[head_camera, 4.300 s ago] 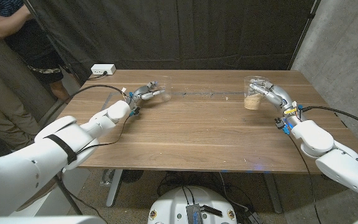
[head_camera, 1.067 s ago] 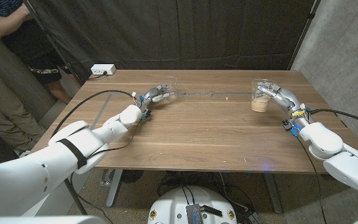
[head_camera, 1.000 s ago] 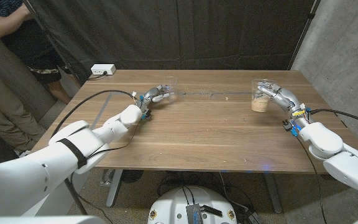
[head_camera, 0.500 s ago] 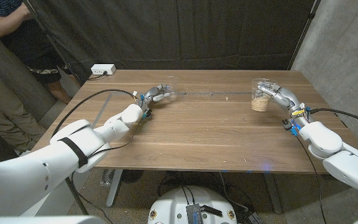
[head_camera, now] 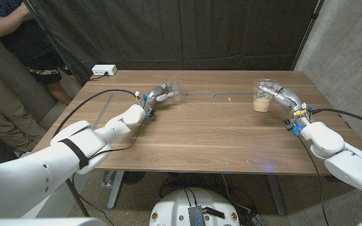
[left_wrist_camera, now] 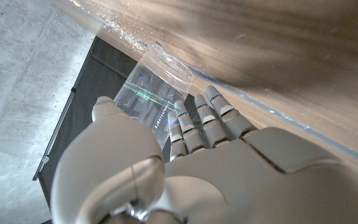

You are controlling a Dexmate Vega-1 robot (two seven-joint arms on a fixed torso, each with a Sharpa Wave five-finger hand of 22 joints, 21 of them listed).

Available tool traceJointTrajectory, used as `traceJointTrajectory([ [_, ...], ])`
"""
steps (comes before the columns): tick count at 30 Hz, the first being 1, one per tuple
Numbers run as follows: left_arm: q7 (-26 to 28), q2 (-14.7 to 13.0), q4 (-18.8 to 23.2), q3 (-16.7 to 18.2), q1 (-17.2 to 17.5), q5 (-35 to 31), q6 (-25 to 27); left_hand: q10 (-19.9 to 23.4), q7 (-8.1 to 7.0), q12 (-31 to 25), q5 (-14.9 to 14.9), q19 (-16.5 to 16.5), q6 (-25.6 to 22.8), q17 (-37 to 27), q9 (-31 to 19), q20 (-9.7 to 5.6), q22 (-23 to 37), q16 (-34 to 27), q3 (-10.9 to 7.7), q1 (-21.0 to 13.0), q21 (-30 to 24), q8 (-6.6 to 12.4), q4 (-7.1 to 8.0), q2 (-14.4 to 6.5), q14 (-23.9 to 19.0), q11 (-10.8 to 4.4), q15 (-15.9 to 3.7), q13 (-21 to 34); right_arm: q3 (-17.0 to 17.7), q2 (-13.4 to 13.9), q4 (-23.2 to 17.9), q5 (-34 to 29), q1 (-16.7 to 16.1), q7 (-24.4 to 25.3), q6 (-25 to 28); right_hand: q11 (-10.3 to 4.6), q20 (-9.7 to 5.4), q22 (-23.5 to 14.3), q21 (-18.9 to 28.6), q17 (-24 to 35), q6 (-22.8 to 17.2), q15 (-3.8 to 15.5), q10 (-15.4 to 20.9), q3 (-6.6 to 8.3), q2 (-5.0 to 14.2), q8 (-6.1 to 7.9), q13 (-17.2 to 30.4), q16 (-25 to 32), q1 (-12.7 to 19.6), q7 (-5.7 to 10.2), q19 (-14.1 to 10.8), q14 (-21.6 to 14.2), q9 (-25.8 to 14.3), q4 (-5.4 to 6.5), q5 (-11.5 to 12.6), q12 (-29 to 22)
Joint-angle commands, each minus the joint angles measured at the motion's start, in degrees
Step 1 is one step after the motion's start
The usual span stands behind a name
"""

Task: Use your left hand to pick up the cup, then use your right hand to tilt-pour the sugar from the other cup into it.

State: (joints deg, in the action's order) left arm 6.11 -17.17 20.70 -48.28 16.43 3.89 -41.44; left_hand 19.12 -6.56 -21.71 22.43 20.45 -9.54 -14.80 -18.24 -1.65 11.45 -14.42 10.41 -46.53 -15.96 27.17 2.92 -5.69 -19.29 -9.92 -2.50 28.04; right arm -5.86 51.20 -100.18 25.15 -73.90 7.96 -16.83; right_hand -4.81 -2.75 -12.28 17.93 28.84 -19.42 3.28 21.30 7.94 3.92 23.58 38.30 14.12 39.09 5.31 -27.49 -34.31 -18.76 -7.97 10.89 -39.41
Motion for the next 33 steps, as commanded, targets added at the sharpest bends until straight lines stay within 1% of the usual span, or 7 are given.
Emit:
traceJointTrajectory([
  [1, -1.5, -0.4, 0.2, 1.9, 0.1, 0.1, -4.8, 0.5, 0.06, -0.5, -0.3, 0.3, -0.6, -0.3, -0.2, -0.25, 0.1, 0.2, 0.29, -0.4, 0.1, 0.52, -0.09, -0.2, -0.8, 0.12, -7.42, 0.2, -0.8, -0.5, 0.7, 0.2, 1.3, -0.3, 0.0, -0.04, -5.64, -0.2, -0.1, 0.2, -0.7, 9.87, 0.5, 0.68, 0.53, 0.28, 0.1, -0.2, 0.1, 0.03, -0.3, -0.6, -0.1, 0.32, 0.3, -0.1],
  [7, -2.6, -1.0, 0.6, 3.1, 0.4, -0.6, -8.1, 0.6, 0.18, -0.7, -0.6, 0.4, -0.9, -0.4, -0.3, -0.05, 0.1, 0.3, 0.37, -0.5, 0.1, 0.76, -0.07, -0.4, -1.1, 0.21, -7.39, 0.4, -1.2, -0.9, 1.1, 0.8, 2.3, -0.8, -0.2, -0.22, -5.64, -0.2, -0.1, 0.2, -0.7, 9.87, 0.5, 0.71, 0.54, 0.25, 0.1, -0.2, 0.1, 0.08, -0.3, -0.6, -0.1, 0.31, 0.3, -0.1],
  [11, -3.5, -1.5, 1.2, 4.3, 0.8, -1.0, -10.8, 0.7, 0.15, -0.9, -0.7, 0.4, -0.9, -0.5, -0.3, -0.07, 0.1, 0.3, 0.41, -0.5, 0.1, 0.83, -0.06, -0.4, -1.3, 0.22, -7.37, 0.4, -1.5, -0.9, 1.3, 1.4, 3.2, -1.4, -0.1, 0.00, -5.64, -0.2, -0.1, 0.2, -0.7, 9.87, 0.6, 0.72, 0.53, 0.26, 0.1, -0.2, 0.1, 0.10, -0.3, -0.6, -0.1, 0.30, 0.3, -0.1],
  [17, -5.6, -2.8, 4.2, 6.5, 2.2, -1.5, -12.8, 0.8, 0.31, -1.0, -1.0, 0.5, -1.1, -0.6, -0.4, -0.02, 0.1, 0.5, 0.49, -0.6, 0.1, 0.98, 0.00, -0.6, -1.3, 0.21, -7.37, 0.6, -2.2, -1.3, 2.1, 2.1, 5.1, -2.3, 0.1, -0.19, -5.65, -0.2, -0.1, 0.3, -0.8, 9.90, 0.6, 0.78, 0.57, 0.27, 0.1, -0.2, 0.2, 0.15, -0.3, -0.7, -0.1, 0.28, 0.3, -0.1],
  [20, -6.4, -4.1, 8.1, 7.8, 3.9, -1.4, -11.4, 0.7, 0.30, -1.0, -1.1, 0.5, -1.0, -0.6, -0.4, 0.08, 0.1, 0.6, 0.54, -0.6, 0.1, 0.99, 0.03, -0.7, -1.4, 0.27, -7.23, 0.6, -2.6, -1.4, 2.2, 2.4, 6.0, -2.7, 0.5, -0.13, -5.65, -0.2, -0.1, 0.3, -0.8, 9.90, 0.6, 0.81, 0.58, 0.24, 0.1, -0.2, 0.2, 0.14, -0.4, -0.7, -0.1, 0.26, 0.3, -0.1],
  [25, -7.5, -6.4, 15.9, 9.7, 6.8, -1.2, -6.5, 0.9, 0.45, -1.2, -1.3, 0.6, -1.0, -0.7, -0.4, 0.10, 0.1, 0.6, 0.60, -0.6, 0.1, 1.05, 0.06, -0.7, -1.5, 0.21, -7.33, 0.7, -3.1, -1.5, 2.6, 2.8, 7.2, -3.3, 0.6, -0.25, -5.66, -0.2, -0.1, 0.3, -0.8, 9.90, 0.7, 0.85, 0.58, 0.24, 0.1, -0.2, 0.2, 0.17, -0.4, -0.8, -0.1, 0.22, 0.3, -0.1],
  [33, -8.2, -7.4, 21.5, 11.3, 9.1, -1.0, -2.1, 0.8, 0.41, -1.3, -1.6, 0.6, -1.3, -0.8, -0.4, 0.28, 0.1, 0.7, 0.67, -0.7, 0.1, 1.24, 0.11, -0.9, -1.7, 0.32, -7.24, 0.8, -3.4, -1.9, 3.4, 2.6, 8.6, -3.2, 0.4, -0.38, -5.67, -0.2, -0.1, 0.4, -0.8, 9.91, 0.8, 0.93, 0.56, 0.21, 0.2, -0.3, 0.4, 0.26, -0.4, -0.9, -0.1, 0.13, 0.3, -0.1],
])
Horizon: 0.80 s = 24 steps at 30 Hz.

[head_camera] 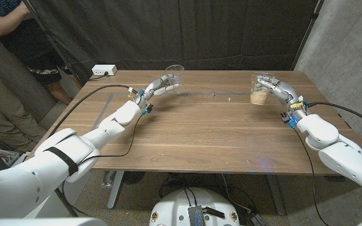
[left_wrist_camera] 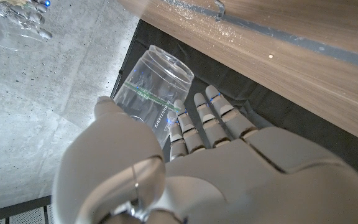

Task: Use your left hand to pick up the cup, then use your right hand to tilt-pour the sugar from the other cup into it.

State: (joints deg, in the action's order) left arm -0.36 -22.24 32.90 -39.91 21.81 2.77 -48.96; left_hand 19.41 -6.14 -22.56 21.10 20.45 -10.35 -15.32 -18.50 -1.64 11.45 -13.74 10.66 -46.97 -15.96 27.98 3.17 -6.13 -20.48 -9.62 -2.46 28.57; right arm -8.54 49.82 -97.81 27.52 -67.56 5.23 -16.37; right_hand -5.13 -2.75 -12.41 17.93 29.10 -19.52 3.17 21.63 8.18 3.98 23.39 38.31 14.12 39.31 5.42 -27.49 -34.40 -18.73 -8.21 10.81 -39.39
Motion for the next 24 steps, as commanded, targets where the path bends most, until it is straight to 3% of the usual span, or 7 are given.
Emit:
traceJointTrajectory([
  [1, -1.8, -2.5, 10.1, 3.1, 4.0, 0.2, 6.0, 0.5, -0.07, -0.5, -0.3, 0.6, -0.4, -0.3, -0.1, 0.21, 0.1, 0.1, 0.43, -0.3, 0.1, 0.43, -0.14, -0.5, -0.5, 0.08, -7.29, 0.3, -0.8, -0.5, 1.3, 0.1, 2.4, -0.5, -0.4, -0.04, -5.68, -0.1, -0.2, 0.1, -0.7, 10.01, 0.5, 0.69, 0.50, 0.39, 0.2, -0.3, 0.2, 0.16, -0.4, -0.8, -0.1, 0.37, 0.4, -0.1],
  [9, -2.1, -3.5, 15.6, 4.1, 5.9, 0.4, 10.2, 0.4, 0.17, -0.5, -0.5, 0.6, -0.4, -0.4, -0.1, 0.37, 0.1, 0.2, 0.50, -0.3, 0.1, 0.47, -0.11, -0.6, -0.5, 0.07, -7.06, 0.4, -1.0, -1.4, 2.4, -1.2, 2.8, 0.5, -2.5, -0.37, -5.72, -0.1, -0.2, 0.2, -0.9, 10.02, 0.8, 0.80, 0.54, 0.41, 0.0, -0.3, 0.3, 0.36, -0.4, -0.9, -0.2, 0.31, 0.4, -0.1],
  [24, -2.1, -6.4, 26.4, 5.8, 10.0, 1.4, 17.2, 0.2, 0.45, -0.7, -1.0, 0.6, -0.6, -0.6, -0.1, 0.57, 0.1, 0.5, 0.63, -0.5, 0.2, 0.66, 0.02, -0.9, -0.7, 0.46, -6.71, 0.7, -3.5, -5.6, 7.3, -5.3, 5.9, 3.2, -8.2, -0.91, -5.82, 0.0, -0.4, 0.4, -1.0, 10.13, 1.0, 1.29, 0.80, 0.44, 0.1, -0.2, 1.2, 0.80, -0.1, -1.3, -0.2, -0.07, 0.4, -0.1],
])
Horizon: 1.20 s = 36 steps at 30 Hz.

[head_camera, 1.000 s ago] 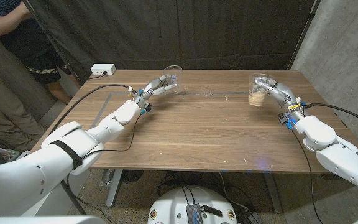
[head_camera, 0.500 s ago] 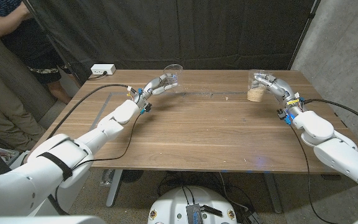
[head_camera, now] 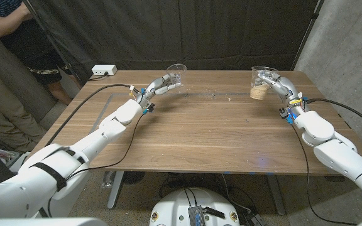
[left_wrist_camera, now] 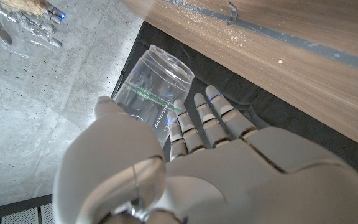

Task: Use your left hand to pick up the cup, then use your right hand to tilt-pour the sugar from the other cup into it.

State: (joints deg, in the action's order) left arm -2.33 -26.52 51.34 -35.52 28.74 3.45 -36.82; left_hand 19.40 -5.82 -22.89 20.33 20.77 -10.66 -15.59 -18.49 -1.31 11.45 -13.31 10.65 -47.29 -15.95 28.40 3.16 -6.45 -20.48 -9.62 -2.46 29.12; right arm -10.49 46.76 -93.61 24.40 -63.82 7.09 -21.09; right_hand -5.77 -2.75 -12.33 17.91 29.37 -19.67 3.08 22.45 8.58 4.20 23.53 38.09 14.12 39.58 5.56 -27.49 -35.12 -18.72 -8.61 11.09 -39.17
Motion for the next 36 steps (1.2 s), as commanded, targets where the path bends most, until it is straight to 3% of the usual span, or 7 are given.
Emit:
traceJointTrajectory([
  [1, 0.0, -2.3, 8.5, 1.4, 3.3, 0.7, 5.3, 0.2, 0.17, -0.3, -0.2, 0.2, -0.2, -0.3, -0.1, 0.28, 0.1, 0.1, 0.64, -0.1, 0.2, 0.22, 0.03, -0.6, -0.7, 0.47, -6.72, 0.1, -1.7, -2.5, 3.5, -2.4, 2.3, 1.1, -3.8, -0.30, -5.81, -0.1, -0.4, 0.2, -0.8, 10.22, 0.2, 0.91, 0.58, 0.28, 0.3, -0.2, 1.0, 0.68, -0.1, -0.6, -0.2, 0.32, 0.2, -0.3],
  [14, -0.8, -5.1, 17.2, 2.6, 6.8, 2.6, 11.6, 0.3, 0.41, -0.5, -0.6, 0.3, -0.3, -0.5, 0.0, 0.31, 0.1, 0.2, 0.68, -0.3, 0.2, 0.33, 0.13, -1.0, -0.8, 0.68, -6.68, 0.3, -2.1, -2.9, 4.3, -2.4, 3.0, 1.1, -4.9, -0.48, -5.84, -0.1, -0.4, 0.3, -0.9, 10.19, 0.4, 1.01, 0.61, 0.31, 0.2, -0.2, 1.0, 0.61, -0.2, -0.9, -0.3, 0.44, 0.0, -0.3],
  [24, -2.3, -6.4, 21.0, 2.9, 7.4, 4.1, 14.8, 0.2, 0.68, -0.6, -1.0, 0.3, -0.2, -0.6, 0.0, 0.59, 0.2, 0.3, 0.72, -0.4, 0.2, 0.38, 0.20, -1.2, -1.0, 0.71, -6.28, 0.4, -2.5, -2.8, 4.9, -3.2, 3.3, 1.2, -5.5, -0.11, -5.85, -0.1, -0.4, 0.4, -0.9, 10.17, 0.6, 0.96, 0.55, 0.33, 0.2, -0.2, 0.8, 0.59, -0.3, -1.0, -0.4, 0.60, -0.1, -0.2],
  [36, -2.3, -7.6, 23.1, 3.6, 7.4, 4.2, 15.1, 0.3, 1.00, -0.8, -1.4, 0.3, -0.3, -0.8, 0.0, 0.72, 0.2, 0.4, 0.78, -0.4, 0.2, 0.46, 0.34, -1.4, -1.0, 0.83, -6.18, 0.5, -3.5, -4.3, 7.3, -1.7, 5.0, -0.5, -7.2, -0.23, -5.98, -0.1, -0.3, 0.6, -1.2, 10.21, 1.0, 0.98, 0.52, 0.45, 0.3, -0.1, 0.7, 0.64, -0.6, -1.6, -0.4, 0.65, -0.1, -0.4],
])
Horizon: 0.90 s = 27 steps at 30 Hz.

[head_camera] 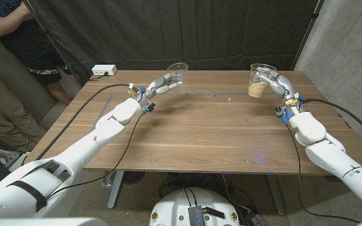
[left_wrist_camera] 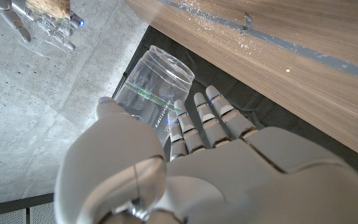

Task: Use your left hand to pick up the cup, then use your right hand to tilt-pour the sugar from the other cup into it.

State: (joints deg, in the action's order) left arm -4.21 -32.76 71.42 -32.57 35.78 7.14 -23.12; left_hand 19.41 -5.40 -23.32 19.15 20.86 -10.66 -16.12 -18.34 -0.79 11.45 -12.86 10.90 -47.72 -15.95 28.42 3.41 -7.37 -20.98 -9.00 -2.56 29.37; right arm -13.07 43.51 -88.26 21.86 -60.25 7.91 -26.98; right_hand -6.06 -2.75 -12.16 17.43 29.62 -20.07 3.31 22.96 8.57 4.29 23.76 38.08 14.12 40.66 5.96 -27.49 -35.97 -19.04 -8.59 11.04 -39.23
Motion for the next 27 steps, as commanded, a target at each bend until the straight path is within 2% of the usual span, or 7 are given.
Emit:
traceJointTrajectory([
  [1, -0.4, -1.5, 3.3, 0.7, 0.4, 0.6, 1.5, 0.5, 0.57, -0.5, -0.2, 0.2, -0.3, -0.3, -0.2, 0.21, 0.2, 0.0, 0.56, 0.1, 0.2, 0.46, 0.11, -0.5, -0.5, 0.51, -6.07, 0.3, -1.0, -1.2, 2.1, 0.7, 1.6, -1.3, -1.4, -0.32, -6.00, -0.2, 0.1, 0.3, -0.8, 9.97, 0.4, 0.99, 0.40, 0.22, 0.3, -0.1, -0.3, 0.20, -0.7, -0.8, -0.1, 0.64, -0.1, -0.2],
  [8, -0.8, -2.2, 4.1, 0.9, 0.5, 0.8, 2.1, 0.5, 0.65, -0.5, -0.5, 0.1, -0.3, -0.3, -0.2, 0.22, 0.2, 0.1, 0.61, 0.0, 0.2, 0.49, 0.17, -0.5, -0.6, 0.16, -6.00, 0.4, -1.3, -1.9, 2.3, 1.5, 2.1, -1.3, -1.2, -0.09, -5.98, -0.2, 0.1, 0.4, -0.8, 9.98, 0.5, 0.96, 0.25, 0.21, 0.3, -0.1, -0.4, 0.19, -0.7, -0.8, -0.2, 0.62, -0.1, -0.3],
  [16, -1.6, -1.8, 1.9, 0.7, -0.2, 1.2, 0.4, 0.7, 0.66, -0.7, -0.7, 0.2, -0.7, -0.4, -0.2, 0.22, 0.2, 0.0, 0.60, 0.0, 0.2, 0.68, 0.27, -0.8, -0.8, 0.21, -5.98, 0.5, -1.3, -1.1, 0.9, 1.4, 2.0, -1.2, 0.3, 0.00, -5.98, -0.2, 0.1, 0.5, -0.8, 9.97, 0.8, 0.96, 0.29, 0.23, 0.3, -0.1, -0.5, 0.16, -0.7, -1.1, -0.2, 0.72, -0.1, -0.3],
  [19, -2.0, -1.7, 1.3, 0.6, -0.4, 1.4, -0.1, 0.7, 0.73, -0.7, -0.8, 0.2, -0.6, -0.5, -0.2, 0.23, 0.2, 0.1, 0.60, -0.1, 0.2, 0.65, 0.29, -0.8, -0.8, 0.21, -5.87, 0.5, -0.8, 0.2, -0.7, 2.9, 1.6, -2.3, 2.0, -0.26, -5.95, -0.2, 0.1, 0.5, -0.9, 9.99, 0.7, 0.97, 0.30, 0.26, 0.3, -0.1, -0.5, 0.15, -0.8, -1.1, -0.2, 0.73, -0.1, -0.2],
  [27, -2.6, -1.9, 0.4, 0.5, -0.7, 1.5, -1.1, 0.7, 0.73, -0.8, -1.1, 0.2, -0.7, -0.5, -0.2, 0.18, 0.3, 0.1, 0.64, -0.1, 0.2, 0.72, 0.36, -0.9, -0.9, 0.19, -6.03, 0.6, 1.0, 4.3, -5.1, 4.9, 0.5, -3.9, 6.9, 0.59, -5.67, -0.3, 0.1, 0.5, -0.5, 9.95, 0.2, 0.98, 0.24, 0.10, 0.4, -0.2, -0.5, -0.12, -0.7, -1.1, -0.3, 0.73, -0.1, 0.0],
])
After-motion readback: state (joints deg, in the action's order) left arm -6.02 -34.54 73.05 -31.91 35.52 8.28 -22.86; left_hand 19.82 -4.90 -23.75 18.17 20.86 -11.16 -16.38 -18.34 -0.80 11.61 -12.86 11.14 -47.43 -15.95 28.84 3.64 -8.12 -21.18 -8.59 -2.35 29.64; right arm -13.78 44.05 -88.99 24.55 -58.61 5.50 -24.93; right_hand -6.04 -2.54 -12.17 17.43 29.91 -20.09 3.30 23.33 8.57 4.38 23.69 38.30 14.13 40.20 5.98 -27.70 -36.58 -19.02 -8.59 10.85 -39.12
